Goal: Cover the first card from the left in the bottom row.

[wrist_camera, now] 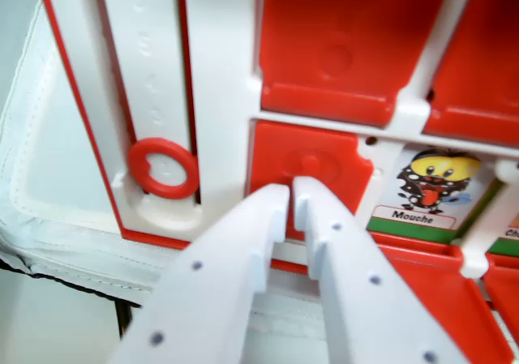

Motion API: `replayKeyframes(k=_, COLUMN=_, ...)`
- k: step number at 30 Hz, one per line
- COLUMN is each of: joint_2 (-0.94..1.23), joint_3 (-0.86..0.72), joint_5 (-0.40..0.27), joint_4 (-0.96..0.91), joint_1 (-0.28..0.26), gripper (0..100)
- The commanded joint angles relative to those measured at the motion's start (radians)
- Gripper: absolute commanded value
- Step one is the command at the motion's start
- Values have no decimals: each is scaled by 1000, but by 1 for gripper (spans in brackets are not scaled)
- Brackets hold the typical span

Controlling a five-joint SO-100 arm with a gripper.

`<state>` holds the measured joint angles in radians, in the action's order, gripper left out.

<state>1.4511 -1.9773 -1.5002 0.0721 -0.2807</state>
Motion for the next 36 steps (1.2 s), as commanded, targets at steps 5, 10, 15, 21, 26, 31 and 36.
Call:
replayKeyframes(k=5, joint_2=106, joint_3=109, joint_5=17, joint_4=41, joint_1=3, gripper=0)
replayKeyframes(k=10, joint_2=247, joint_3=107, joint_5=40, joint_4=184, joint_1=11, gripper=0)
replayKeyframes(k=15, joint_2=437, joint_3=69, joint_5=9, joint_4=380, joint_1=12, gripper=0)
replayKeyframes(k=21, joint_2=664, joint_3=0, joint_5=2, joint_4=580, joint_1=52, gripper=0)
replayKeyframes(k=26, joint_2=787, joint_3=21, joint_5=-29, joint_4=703, joint_1=132, gripper=0)
replayKeyframes(k=31, joint_2=871, joint_3=69, joint_5=-58, joint_4=801, joint_1=215, gripper=0)
replayKeyframes(k=36, joint_2=928, joint_3=130, joint_5=-55, joint_4=908, joint_1=265, gripper=0)
